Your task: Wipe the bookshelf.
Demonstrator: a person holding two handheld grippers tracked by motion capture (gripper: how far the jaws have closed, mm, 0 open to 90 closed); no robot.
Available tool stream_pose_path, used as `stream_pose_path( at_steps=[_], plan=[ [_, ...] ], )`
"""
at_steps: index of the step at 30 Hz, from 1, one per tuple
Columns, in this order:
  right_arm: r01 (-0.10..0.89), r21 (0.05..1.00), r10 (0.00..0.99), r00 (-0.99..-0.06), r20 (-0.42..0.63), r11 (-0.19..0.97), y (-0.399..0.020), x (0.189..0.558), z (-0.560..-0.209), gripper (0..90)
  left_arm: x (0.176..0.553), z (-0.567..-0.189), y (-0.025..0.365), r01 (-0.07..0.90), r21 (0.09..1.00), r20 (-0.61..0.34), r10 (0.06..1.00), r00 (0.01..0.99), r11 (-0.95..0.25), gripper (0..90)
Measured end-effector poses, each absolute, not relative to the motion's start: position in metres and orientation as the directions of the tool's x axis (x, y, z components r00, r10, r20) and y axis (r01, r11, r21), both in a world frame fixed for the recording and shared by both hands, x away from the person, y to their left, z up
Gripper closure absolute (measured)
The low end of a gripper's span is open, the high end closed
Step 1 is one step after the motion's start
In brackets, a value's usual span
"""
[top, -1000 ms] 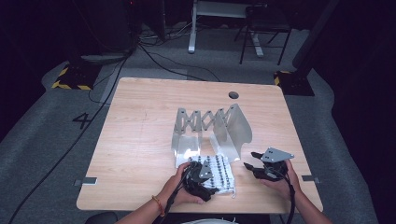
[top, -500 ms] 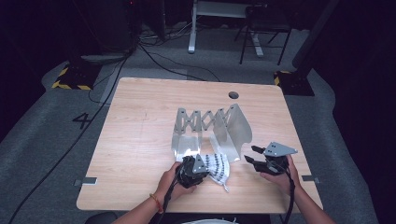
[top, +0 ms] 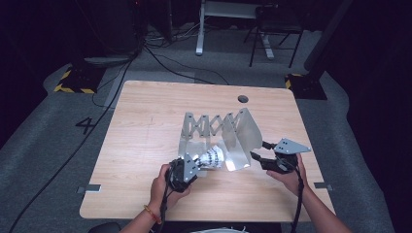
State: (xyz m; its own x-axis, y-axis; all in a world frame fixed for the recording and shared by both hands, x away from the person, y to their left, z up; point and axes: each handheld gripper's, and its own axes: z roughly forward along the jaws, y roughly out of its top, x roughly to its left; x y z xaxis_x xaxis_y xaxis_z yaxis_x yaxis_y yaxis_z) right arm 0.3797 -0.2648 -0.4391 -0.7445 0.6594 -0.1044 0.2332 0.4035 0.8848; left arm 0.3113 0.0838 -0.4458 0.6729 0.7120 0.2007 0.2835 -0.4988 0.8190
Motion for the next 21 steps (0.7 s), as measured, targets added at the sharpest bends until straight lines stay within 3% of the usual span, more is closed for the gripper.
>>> stream_pose_path(
  at_steps=[3,8,16,21],
  plan=[
    [0.225,0.888,0.661,-0.742,-0.111,0.401,-0.262,0.382,-0.436,42.9,0.306,-0.436,0.093,0.295,0.866,0.130,0.752,0.646,-0.403,80.4],
    [0.211,0.895,0.678,-0.724,-0.127,0.392,-0.254,0.386,-0.430,43.3,0.305,-0.424,0.084,0.219,0.890,0.215,0.793,0.570,-0.400,80.5],
    [0.209,0.899,0.724,-0.672,-0.153,0.384,-0.242,0.389,-0.421,65.6,0.324,-0.412,0.082,0.237,0.898,0.215,0.840,0.499,-0.371,80.6],
    [0.219,0.902,0.735,-0.663,-0.141,0.371,-0.241,0.388,-0.420,69.4,0.336,-0.408,0.071,0.238,0.886,0.252,0.845,0.471,-0.397,80.8]
  ],
)
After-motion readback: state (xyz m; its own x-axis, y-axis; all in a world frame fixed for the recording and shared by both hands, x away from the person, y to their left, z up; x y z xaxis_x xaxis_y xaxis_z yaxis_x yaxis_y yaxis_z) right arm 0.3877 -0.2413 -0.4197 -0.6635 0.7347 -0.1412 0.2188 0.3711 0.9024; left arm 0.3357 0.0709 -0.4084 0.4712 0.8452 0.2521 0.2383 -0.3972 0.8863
